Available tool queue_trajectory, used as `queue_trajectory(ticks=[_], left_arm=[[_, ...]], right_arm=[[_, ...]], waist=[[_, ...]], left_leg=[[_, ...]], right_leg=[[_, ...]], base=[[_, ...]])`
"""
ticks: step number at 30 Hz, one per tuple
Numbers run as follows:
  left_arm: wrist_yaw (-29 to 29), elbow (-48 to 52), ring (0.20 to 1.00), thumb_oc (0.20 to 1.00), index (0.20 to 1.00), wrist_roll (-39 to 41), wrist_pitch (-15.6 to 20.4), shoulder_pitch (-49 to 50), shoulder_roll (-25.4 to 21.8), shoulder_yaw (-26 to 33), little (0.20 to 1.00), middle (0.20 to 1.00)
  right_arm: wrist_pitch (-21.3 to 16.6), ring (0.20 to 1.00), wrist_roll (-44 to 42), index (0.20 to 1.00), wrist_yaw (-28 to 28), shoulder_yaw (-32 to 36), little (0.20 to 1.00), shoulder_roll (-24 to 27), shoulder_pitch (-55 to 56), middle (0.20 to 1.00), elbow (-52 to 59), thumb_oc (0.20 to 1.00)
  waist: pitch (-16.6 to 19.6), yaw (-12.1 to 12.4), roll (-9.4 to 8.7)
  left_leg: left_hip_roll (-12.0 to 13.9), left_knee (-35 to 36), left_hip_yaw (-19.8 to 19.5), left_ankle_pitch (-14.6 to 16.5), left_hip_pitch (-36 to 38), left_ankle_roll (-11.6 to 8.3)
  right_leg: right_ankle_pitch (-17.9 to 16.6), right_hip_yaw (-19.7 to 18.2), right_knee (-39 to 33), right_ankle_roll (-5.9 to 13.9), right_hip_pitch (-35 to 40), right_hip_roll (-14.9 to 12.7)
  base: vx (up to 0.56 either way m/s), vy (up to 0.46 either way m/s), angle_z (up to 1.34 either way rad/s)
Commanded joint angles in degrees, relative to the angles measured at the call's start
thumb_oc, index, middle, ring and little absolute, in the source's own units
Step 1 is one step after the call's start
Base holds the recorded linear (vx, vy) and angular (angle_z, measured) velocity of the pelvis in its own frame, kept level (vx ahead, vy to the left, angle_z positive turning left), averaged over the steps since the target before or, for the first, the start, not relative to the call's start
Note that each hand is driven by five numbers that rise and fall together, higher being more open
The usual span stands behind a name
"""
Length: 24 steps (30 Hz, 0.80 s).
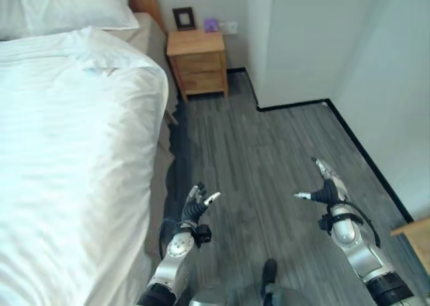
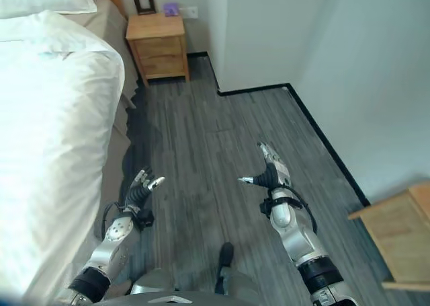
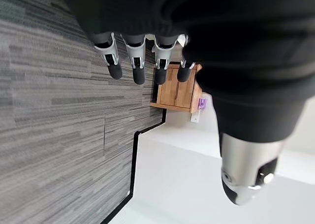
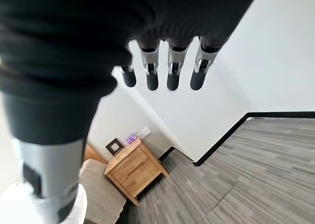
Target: Making the bed.
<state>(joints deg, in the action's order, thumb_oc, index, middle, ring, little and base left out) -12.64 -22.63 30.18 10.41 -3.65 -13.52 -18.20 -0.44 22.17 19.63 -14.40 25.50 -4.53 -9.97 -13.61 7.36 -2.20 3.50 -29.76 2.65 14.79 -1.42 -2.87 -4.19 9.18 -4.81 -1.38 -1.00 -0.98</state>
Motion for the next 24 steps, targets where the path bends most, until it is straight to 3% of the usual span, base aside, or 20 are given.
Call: queue_trajectory(ticks=[1,2,6,7,8,9,11,14,15,17,19,21,24], left_arm=[[0.2,3.9,1.0,1.0,1.0,-2.9,2.0,-4.7,-0.2,-1.2,1.0,1.0],[0.3,5.2,1.0,1.0,1.0,-2.6,2.0,-3.6,-0.5,-0.3,1.0,1.0],[0.6,8.9,1.0,1.0,1.0,0.1,2.8,0.0,-1.2,3.0,1.0,1.0],[0.6,9.0,1.0,1.0,1.0,0.1,2.8,0.1,-1.3,3.1,1.0,1.0],[0.7,10.9,1.0,1.0,1.0,1.3,3.1,1.3,-1.3,4.5,1.0,1.0],[0.8,11.3,1.0,1.0,1.0,1.8,3.2,1.4,-1.3,4.8,1.0,1.0],[0.3,11.8,1.0,1.0,1.0,2.6,3.3,1.2,-0.8,4.7,1.0,1.0],[0.6,12.8,1.0,1.0,1.0,2.1,3.1,0.0,-1.4,3.0,1.0,1.0],[0.5,12.6,1.0,1.0,1.0,1.8,3.0,-0.4,-1.5,2.3,1.0,1.0],[0.2,12.9,1.0,1.0,1.0,1.2,2.9,-1.3,-2.0,1.0,1.0,1.0],[-0.1,12.6,1.0,1.0,1.0,0.7,3.0,-1.8,-2.3,-0.1,1.0,1.0],[-0.5,12.3,1.0,1.0,1.0,0.3,2.8,-2.6,-2.4,-0.5,1.0,1.0],[-0.3,12.1,1.0,1.0,1.0,-0.1,2.7,-2.7,-2.5,-0.4,1.0,1.0]], right_arm=[[-2.8,1.0,-2.6,1.0,1.4,2.2,1.0,2.5,-0.8,1.0,3.2,1.0],[-3.0,1.0,-3.4,1.0,0.8,2.7,1.0,2.1,0.2,1.0,3.4,1.0],[-3.5,1.0,-6.4,1.0,-0.9,2.3,1.0,0.3,0.0,1.0,2.3,1.0],[-3.5,1.0,-6.5,1.0,-0.9,2.3,1.0,0.3,0.0,1.0,2.2,1.0],[-3.7,1.0,-8.4,1.0,-1.5,1.9,1.0,-0.5,-1.4,1.0,2.5,1.0],[-3.9,1.0,-8.8,1.0,-1.5,1.7,1.0,-1.0,-2.2,1.0,2.6,1.0],[-4.0,1.0,-8.1,1.0,-1.1,1.4,1.0,-2.3,-3.2,1.0,3.8,1.0],[-4.3,1.0,-5.6,1.0,-0.4,0.8,1.0,-3.4,-5.1,1.0,6.7,1.0],[-4.1,1.0,-4.9,1.0,-0.5,0.5,1.0,-3.6,-5.6,1.0,7.1,1.0],[-4.0,1.0,-3.9,1.0,-0.2,-0.4,1.0,-4.3,-6.4,1.0,8.2,1.0],[-4.0,1.0,-3.3,1.0,-0.5,-1.2,1.0,-4.4,-6.6,1.0,9.2,1.0],[-4.0,1.0,-3.2,1.0,-0.5,-1.1,1.0,-4.5,-6.2,1.0,10.5,1.0],[-4.4,1.0,-4.0,1.0,-0.7,-1.2,1.0,-4.9,-4.7,1.0,10.7,1.0]], waist=[[-1.2,-1.5,1.05],[-0.5,-1.3,0.98],[1.6,-0.2,2.72],[1.7,-0.3,2.63],[2.2,1.0,2.88],[2.9,1.5,2.73],[3.4,2.2,2.05],[3.1,2.4,0.77],[2.9,2.2,0.85],[2.1,0.9,1.51],[1.5,-0.2,2.86],[0.8,-1.6,3.6],[0.4,-3.7,3.47]], left_leg=[[0.6,11.0,3.9,-6.7,-1.7,1.95],[0.3,16.5,5.7,-7.7,-2.6,2.08],[0.2,30.3,6.2,-16.8,-4.9,0.06],[0.1,31.0,6.2,-17.2,-4.6,0.01],[1.1,34.5,7.2,-19.9,-8.1,-1.18],[0.9,34.8,6.9,-19.3,-8.0,-0.94],[0.4,34.8,5.8,-20.9,-7.4,-0.55],[-0.8,34.8,6.1,-19.0,-4.6,1.41],[-1.2,34.8,5.9,-18.3,-3.1,2.1],[-1.6,34.8,5.6,-16.4,0.3,3.44],[-1.0,34.8,5.4,-15.0,2.4,4.04],[-0.8,34.8,4.9,-13.7,4.4,4.26],[-1.0,34.8,4.4,-11.5,7.2,3.66]], right_leg=[[6.1,4.1,0.0,6.72,7.1,-4.4],[7.0,5.6,-0.2,7.3,7.9,-4.6],[9.5,6.8,-0.2,7.81,9.9,-3.0],[9.6,6.8,-0.2,7.8,9.9,-3.0],[11.6,7.5,-0.2,7.94,12.6,-2.8],[11.9,7.4,-0.2,8.42,13.3,-2.7],[12.7,6.8,1.9,8.86,14.1,-3.4],[12.8,5.4,13.2,10.73,11.9,-5.8],[11.2,5.0,19.0,11.76,9.8,-6.8],[4.7,3.2,30.0,13.25,4.9,-8.3],[3.4,2.5,36.1,12.79,0.7,-8.1],[5.5,2.9,36.7,11.66,-2.6,-6.6],[8.2,5.2,27.0,10.24,-4.4,-4.7]], base=[[0.19,0.018,0.36],[0.25,0.057,0.36],[0.29,0.109,0.31],[0.48,0.226,0.27],[0.52,0.256,0.35],[0.62,0.321,0.33],[0.38,0.221,-0.02],[0.37,0.26,-0.16],[0.32,0.276,-0.19],[0.31,0.265,-0.03],[0.28,0.203,0.05],[0.31,0.139,0.08],[0.36,0.038,0.22]])
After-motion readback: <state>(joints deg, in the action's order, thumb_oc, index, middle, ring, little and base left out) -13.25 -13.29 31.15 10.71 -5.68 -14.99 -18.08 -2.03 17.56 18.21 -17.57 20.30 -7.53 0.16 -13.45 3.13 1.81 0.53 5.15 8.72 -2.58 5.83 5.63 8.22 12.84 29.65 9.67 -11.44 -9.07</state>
